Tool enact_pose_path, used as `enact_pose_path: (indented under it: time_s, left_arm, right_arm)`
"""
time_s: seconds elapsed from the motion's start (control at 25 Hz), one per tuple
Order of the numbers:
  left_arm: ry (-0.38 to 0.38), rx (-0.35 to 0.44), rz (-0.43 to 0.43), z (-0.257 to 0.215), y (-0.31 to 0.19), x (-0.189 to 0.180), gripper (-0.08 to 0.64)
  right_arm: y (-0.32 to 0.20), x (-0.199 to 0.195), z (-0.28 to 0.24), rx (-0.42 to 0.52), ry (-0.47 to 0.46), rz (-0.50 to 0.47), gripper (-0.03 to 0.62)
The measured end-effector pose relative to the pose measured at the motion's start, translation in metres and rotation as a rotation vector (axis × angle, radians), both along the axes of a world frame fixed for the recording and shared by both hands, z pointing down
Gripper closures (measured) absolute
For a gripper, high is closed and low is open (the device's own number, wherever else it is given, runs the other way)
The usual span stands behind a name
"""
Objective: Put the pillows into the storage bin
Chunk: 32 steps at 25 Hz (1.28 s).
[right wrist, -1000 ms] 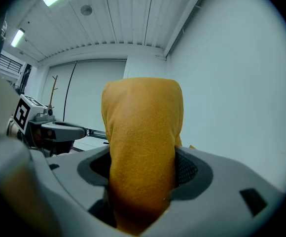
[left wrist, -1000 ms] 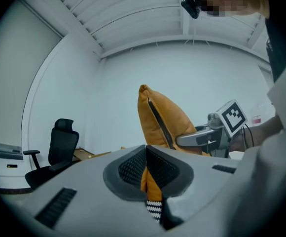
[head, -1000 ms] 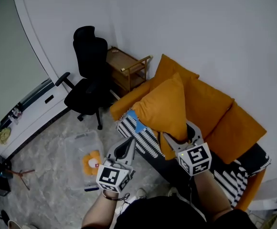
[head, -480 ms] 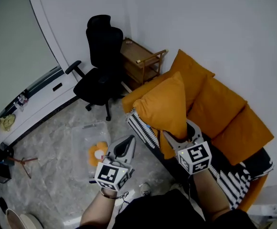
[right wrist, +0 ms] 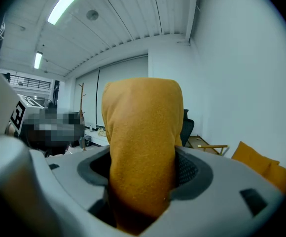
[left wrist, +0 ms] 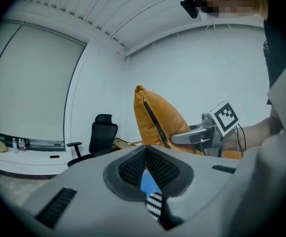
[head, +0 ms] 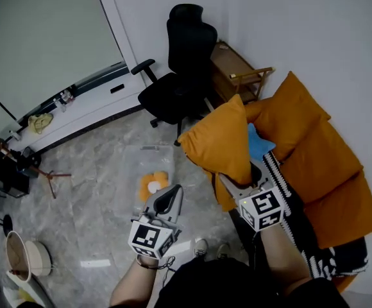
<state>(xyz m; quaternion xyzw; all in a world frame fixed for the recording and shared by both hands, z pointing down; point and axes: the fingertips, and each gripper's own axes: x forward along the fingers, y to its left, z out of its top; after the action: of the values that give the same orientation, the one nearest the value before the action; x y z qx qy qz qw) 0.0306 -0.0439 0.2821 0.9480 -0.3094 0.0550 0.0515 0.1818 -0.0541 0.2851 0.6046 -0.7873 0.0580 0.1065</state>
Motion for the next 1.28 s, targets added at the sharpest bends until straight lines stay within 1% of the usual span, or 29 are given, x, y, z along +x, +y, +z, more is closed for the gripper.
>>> enact_pose_path:
  time_s: [0.16,0.36,0.48,0.6,0.72,0.84,1.08,1.28]
  left_arm:
    - [0.014,-0.039,-0.135,0.002,0.002,-0.029,0.554]
    - [-0.005,-0.064,-0.27,0.023,0.013,-0.058,0.554]
    - [-0.008,-0.073,-0.331,0.026,0.018,-0.078,0.554]
    - [-0.001,-0.069,-0.373,0.027,0.014,-0.1,0.554]
    - [0.019,-0.065,-0.406,0.032,0.002,-0.127,0.554]
    - [0.037,-0.068,-0.421,0.037,-0.015,-0.156,0.554]
    - [0.052,-0.073,-0.402,0.036,-0.064,-0.216,0.554]
    - [0.053,-0.08,-0.378,0.044,-0.095,-0.261,0.554]
  right_arm:
    - [-0.013,-0.019,0.006,-0.011,-0.036,-0.092,0.267]
    - [-0.028,-0.039,0.024,-0.041,-0.105,-0.201,0.265]
    - [-0.033,-0.064,0.031,-0.053,-0.111,-0.26,0.265]
    - [-0.043,-0.093,0.035,-0.064,-0.11,-0.312,0.265]
    - [-0.058,-0.126,0.039,-0.065,-0.094,-0.351,0.265]
    - [-0.076,-0.157,0.041,-0.068,-0.078,-0.369,0.265]
    - [-0.122,-0.22,0.037,-0.073,-0.065,-0.355,0.264]
    - [-0.152,-0.272,0.049,-0.094,-0.065,-0.352,0.264]
